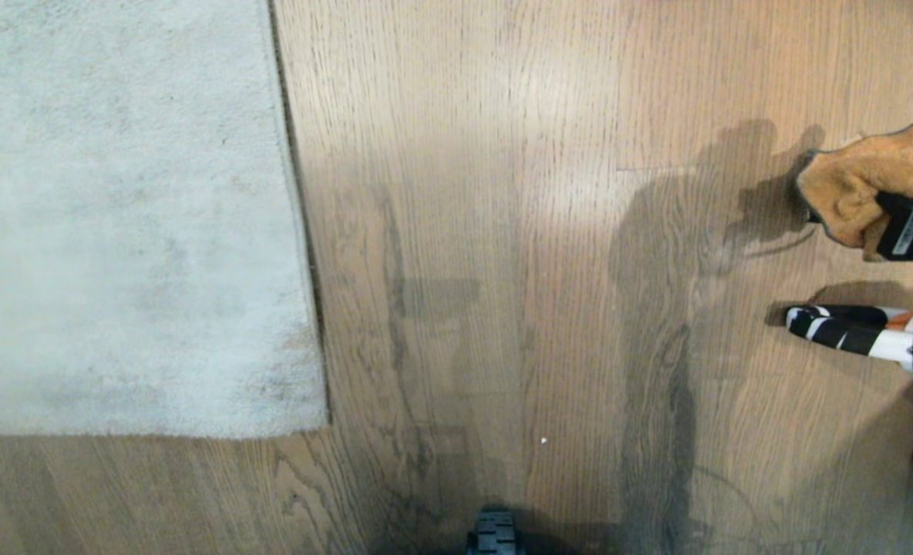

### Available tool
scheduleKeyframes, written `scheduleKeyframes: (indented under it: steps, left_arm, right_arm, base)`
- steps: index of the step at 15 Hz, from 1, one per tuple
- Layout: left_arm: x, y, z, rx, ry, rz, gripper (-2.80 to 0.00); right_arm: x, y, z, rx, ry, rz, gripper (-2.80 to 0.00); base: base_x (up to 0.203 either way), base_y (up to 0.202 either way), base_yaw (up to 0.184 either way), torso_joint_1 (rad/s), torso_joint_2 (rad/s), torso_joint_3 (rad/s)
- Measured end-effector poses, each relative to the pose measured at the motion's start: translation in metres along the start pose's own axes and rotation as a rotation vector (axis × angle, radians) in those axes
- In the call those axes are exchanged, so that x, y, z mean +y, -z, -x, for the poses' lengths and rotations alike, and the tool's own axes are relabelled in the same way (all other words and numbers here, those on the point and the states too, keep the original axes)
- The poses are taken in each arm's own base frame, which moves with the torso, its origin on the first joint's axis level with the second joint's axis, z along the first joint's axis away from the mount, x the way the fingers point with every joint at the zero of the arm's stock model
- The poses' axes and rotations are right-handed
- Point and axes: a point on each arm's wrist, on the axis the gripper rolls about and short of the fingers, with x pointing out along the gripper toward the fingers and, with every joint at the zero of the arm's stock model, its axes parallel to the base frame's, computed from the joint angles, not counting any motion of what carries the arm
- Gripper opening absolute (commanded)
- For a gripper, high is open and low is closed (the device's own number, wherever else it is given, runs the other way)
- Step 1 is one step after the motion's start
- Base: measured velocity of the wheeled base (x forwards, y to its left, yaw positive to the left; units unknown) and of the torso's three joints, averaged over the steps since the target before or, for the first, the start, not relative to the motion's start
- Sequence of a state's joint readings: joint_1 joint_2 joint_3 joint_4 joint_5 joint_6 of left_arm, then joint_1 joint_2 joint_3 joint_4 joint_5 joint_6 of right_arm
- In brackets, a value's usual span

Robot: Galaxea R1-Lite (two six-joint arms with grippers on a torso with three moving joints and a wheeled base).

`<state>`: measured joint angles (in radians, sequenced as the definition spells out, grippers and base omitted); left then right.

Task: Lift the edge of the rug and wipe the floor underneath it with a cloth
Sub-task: Put down the rag

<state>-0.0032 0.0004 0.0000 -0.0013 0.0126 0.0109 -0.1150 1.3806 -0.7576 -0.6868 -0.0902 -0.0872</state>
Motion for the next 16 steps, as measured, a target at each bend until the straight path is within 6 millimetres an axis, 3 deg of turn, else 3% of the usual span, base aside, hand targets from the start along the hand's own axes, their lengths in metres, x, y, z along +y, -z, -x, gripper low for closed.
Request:
scheduleKeyframes:
  steps: [5, 11, 12, 16]
  left_arm:
    - [0.0, 0.0, 0.0, 0.0, 0.0, 0.0, -2.8]
    - [0.0, 0.0, 0.0, 0.0, 0.0, 0.0, -2.8]
    - [0.0, 0.0, 0.0, 0.0, 0.0, 0.0, -2.8]
    - [0.0, 0.0, 0.0, 0.0, 0.001, 0.0, -2.8]
  right_arm:
    - [-0.011, -0.007, -0.047, -0.049, 0.057, -0.008, -2.8]
    - [-0.012, 0.005, -0.076, -0.061, 0.066, -0.008, -2.8]
    - [-0.011, 0.007, -0.078, -0.062, 0.067, -0.006, 0.0]
    - [-0.011, 0.014, -0.084, -0.043, 0.065, -0.005, 0.0]
  base:
    - [0.0, 0.0, 0.0, 0.0, 0.0, 0.0]
    - [0.0, 0.0, 0.0, 0.0, 0.0, 0.0]
    - [0.0, 0.0, 0.0, 0.0, 0.0, 0.0]
    - [0.0, 0.0, 0.0, 0.0, 0.0, 0.0]
